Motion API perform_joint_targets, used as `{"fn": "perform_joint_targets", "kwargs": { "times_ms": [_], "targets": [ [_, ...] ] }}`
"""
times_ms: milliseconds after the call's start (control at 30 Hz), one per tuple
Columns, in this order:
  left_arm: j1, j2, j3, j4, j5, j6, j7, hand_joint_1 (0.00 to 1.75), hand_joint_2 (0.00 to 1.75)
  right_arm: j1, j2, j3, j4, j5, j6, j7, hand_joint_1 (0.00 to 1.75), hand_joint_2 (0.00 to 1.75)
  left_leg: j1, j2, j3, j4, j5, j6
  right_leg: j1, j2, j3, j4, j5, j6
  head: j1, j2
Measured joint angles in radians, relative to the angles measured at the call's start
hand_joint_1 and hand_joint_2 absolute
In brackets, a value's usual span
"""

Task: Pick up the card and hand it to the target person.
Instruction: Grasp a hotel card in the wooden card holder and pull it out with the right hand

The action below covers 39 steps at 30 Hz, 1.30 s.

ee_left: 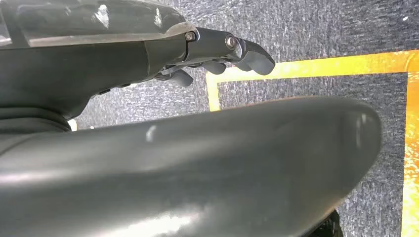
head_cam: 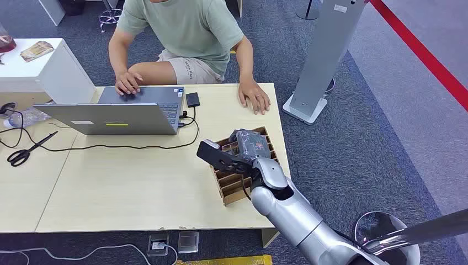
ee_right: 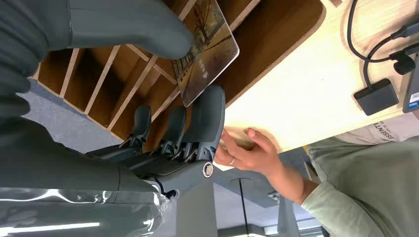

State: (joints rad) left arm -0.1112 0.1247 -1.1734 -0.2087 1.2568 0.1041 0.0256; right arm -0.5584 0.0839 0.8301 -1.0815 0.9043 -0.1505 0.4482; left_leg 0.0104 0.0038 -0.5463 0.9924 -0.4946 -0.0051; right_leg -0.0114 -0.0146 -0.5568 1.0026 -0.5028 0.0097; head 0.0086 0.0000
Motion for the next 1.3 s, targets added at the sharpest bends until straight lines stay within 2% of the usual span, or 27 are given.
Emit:
{"fn": "perform_joint_targets", "kwargs": {
  "times_ms": [367,633,733,1000,1067,1233,1300],
  "targets": [
    [0.000,0.000,0.000,0.000,0.005,0.000,0.002,0.00,0.00,0.000,0.004,0.006,0.013,-0.008,-0.007,-0.002,1.04,1.75,0.000,0.000,0.000,0.000,0.000,0.000,0.000,0.000,0.000,0.000,0.000,0.000,0.000,0.000],
    [0.000,0.000,0.000,0.000,0.005,0.000,0.005,0.00,0.00,0.001,0.004,0.013,0.018,-0.013,-0.009,0.000,1.61,1.75,0.000,0.000,0.000,0.000,0.000,0.000,0.000,0.000,0.000,0.000,0.000,0.000,0.000,0.000],
    [0.000,0.000,0.000,0.000,0.005,0.000,0.005,0.00,0.00,0.000,0.004,0.014,0.018,-0.014,-0.010,-0.001,1.71,1.75,0.000,0.000,0.000,0.000,0.000,0.000,0.000,0.000,0.000,0.000,0.000,0.000,0.000,0.000],
    [0.000,0.000,0.000,0.000,0.008,0.004,0.007,0.00,0.00,0.000,0.004,0.017,0.019,-0.012,-0.017,-0.010,1.69,1.75,0.000,0.000,0.000,0.000,0.000,0.000,0.000,0.000,0.000,0.000,0.000,0.000,0.000,0.000],
    [0.000,0.000,0.000,0.000,0.010,0.008,-0.001,0.00,0.00,0.005,0.004,0.018,0.017,0.015,-0.073,-0.039,1.69,1.75,0.000,0.000,0.000,0.000,0.000,0.000,0.000,0.000,0.000,0.000,0.000,0.000,0.000,0.000],
    [0.001,0.000,0.000,0.000,0.011,0.020,-0.014,0.00,0.00,0.049,-0.005,0.011,-0.038,0.203,-0.464,-0.216,1.69,1.75,0.000,0.000,0.001,0.000,0.000,0.000,0.000,0.000,0.000,0.000,0.000,-0.001,0.000,0.000],
    [0.001,-0.001,0.000,0.000,0.011,0.025,-0.013,0.00,0.00,0.080,-0.011,-0.004,-0.076,0.245,-0.527,-0.278,1.69,1.75,0.000,0.000,0.001,0.000,0.000,0.000,0.000,0.000,0.000,0.000,-0.001,-0.001,0.000,0.000]
  ]
}}
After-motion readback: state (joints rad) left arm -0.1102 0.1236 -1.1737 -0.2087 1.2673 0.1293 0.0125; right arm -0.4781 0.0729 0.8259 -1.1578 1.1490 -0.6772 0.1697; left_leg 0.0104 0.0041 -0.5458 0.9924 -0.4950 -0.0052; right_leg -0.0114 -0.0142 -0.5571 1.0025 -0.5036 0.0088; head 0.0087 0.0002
